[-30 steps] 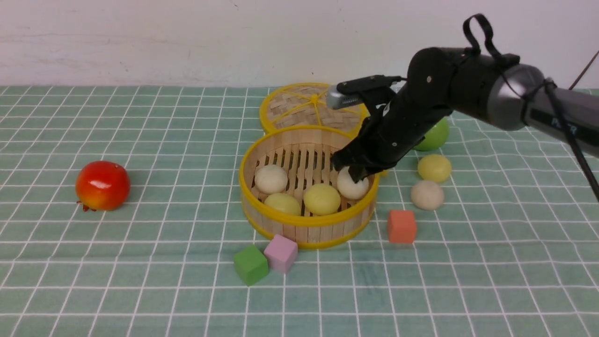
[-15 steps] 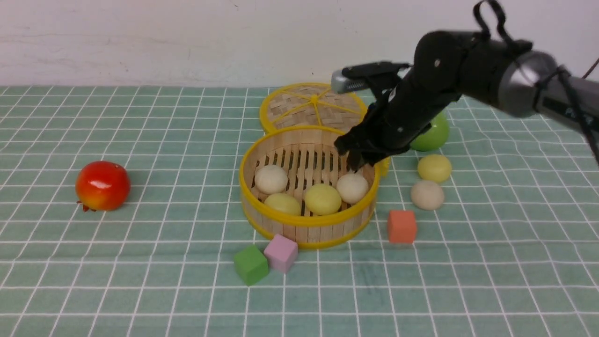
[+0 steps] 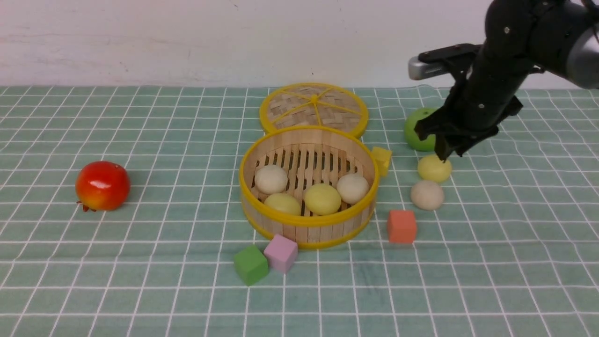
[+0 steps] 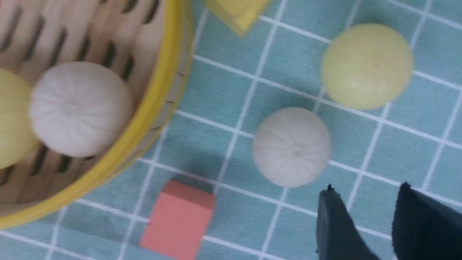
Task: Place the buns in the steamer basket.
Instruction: Use the right arm to grab a steamed stuffed bun
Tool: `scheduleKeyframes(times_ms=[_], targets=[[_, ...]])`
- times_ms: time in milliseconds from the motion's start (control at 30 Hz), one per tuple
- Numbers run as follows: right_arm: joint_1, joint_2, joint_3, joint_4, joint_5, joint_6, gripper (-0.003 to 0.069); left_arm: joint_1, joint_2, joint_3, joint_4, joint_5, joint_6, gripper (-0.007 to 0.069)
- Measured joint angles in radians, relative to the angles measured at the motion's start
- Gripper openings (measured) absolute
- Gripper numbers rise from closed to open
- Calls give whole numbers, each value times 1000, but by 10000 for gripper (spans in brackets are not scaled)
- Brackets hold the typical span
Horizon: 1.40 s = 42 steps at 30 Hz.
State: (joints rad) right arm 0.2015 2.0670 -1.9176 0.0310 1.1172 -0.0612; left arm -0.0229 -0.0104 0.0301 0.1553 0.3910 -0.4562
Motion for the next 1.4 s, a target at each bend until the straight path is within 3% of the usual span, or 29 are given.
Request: scheduleKeyframes(times_ms=[800,1400], targets=[[-8,61,0,46,30,15,238,0,0,0,0,0,0,238],[-8,63,0,46,-66,26,238,0,0,0,0,0,0,238]])
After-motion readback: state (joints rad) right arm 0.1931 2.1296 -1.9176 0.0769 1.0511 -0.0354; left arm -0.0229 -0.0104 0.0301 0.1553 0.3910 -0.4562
